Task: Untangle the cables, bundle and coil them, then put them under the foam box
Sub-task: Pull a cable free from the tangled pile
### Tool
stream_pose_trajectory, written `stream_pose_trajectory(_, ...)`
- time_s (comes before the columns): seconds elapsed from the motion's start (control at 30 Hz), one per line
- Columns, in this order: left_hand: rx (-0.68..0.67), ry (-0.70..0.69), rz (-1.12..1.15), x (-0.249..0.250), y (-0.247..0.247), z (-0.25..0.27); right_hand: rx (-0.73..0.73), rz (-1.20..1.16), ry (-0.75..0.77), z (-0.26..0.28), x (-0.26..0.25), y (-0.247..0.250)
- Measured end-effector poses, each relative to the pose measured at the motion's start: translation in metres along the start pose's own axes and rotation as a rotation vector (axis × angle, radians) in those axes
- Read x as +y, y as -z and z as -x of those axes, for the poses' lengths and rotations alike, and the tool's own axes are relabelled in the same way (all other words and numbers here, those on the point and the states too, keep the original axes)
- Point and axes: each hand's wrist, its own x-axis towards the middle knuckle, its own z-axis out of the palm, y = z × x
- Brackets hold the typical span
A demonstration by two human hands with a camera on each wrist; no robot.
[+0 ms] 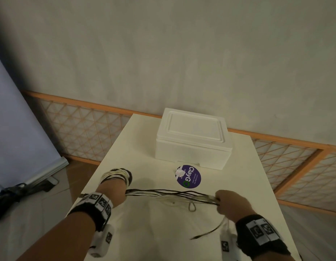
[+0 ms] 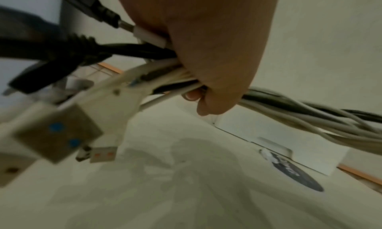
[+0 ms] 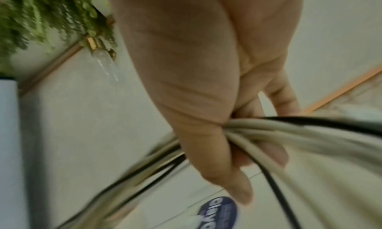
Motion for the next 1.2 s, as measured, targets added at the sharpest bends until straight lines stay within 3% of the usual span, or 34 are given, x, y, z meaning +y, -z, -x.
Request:
stream_pose_trajectory(0.13,-0.049,0.018,-0.028,-0.002,0.000,0.006,0.129,0.150,-0.097,-0.003,0.023,0.015)
stream_pose_trajectory(0.23,-0.048,0.005,-0.035,0.005,0.006,0.007,0.033,0.180,-0.067,-0.005,0.013,0.031)
stream_pose_trajectory(0.3,-0.059,-0.003,-0.034,0.008,0.009,0.007,0.084,0.127,0.067,-0.004,-0.005,0.040)
stream_pose_trajectory(0.37,-0.049,-0.028,-0.030,0.015,0.014,0.006,0.205,-0.017,0.340,-0.002,-0.045,0.037)
stream_pose_trajectory(0.4,-0.038,-0.046,-0.030,0.021,0.016,0.006,0.207,-0.122,0.464,0.000,-0.068,0.030)
stream_pose_trajectory(0.47,0.010,-0.088,-0.018,0.033,0.019,0.007,0.085,-0.240,0.573,-0.003,-0.108,0.003)
stream_pose_trajectory(0.53,0.061,-0.117,-0.006,0.039,0.017,0.010,-0.039,-0.301,0.511,-0.008,-0.122,-0.028)
stream_pose_trajectory(0.6,0.022,-0.094,0.033,0.039,0.012,0.014,-0.115,-0.258,0.375,-0.011,-0.110,-0.053)
stream_pose_trajectory(0.73,0.062,-0.110,-0.014,0.027,0.016,0.011,-0.098,0.000,0.300,-0.010,-0.080,-0.070)
stream_pose_trajectory(0.8,0.079,-0.108,-0.015,0.024,0.017,0.009,-0.119,-0.006,0.284,-0.012,-0.073,-0.068)
stream_pose_trajectory(0.93,0.089,-0.091,0.001,0.025,0.008,0.007,-0.247,-0.187,0.068,-0.017,-0.068,-0.059)
stream_pose_trajectory(1.03,0.127,-0.115,0.003,0.032,0.010,0.005,-0.196,-0.118,-0.036,-0.019,-0.070,-0.050)
stream_pose_trajectory(1.2,0.201,-0.153,-0.006,0.040,0.016,0.005,-0.082,0.043,-0.020,-0.009,-0.070,-0.047)
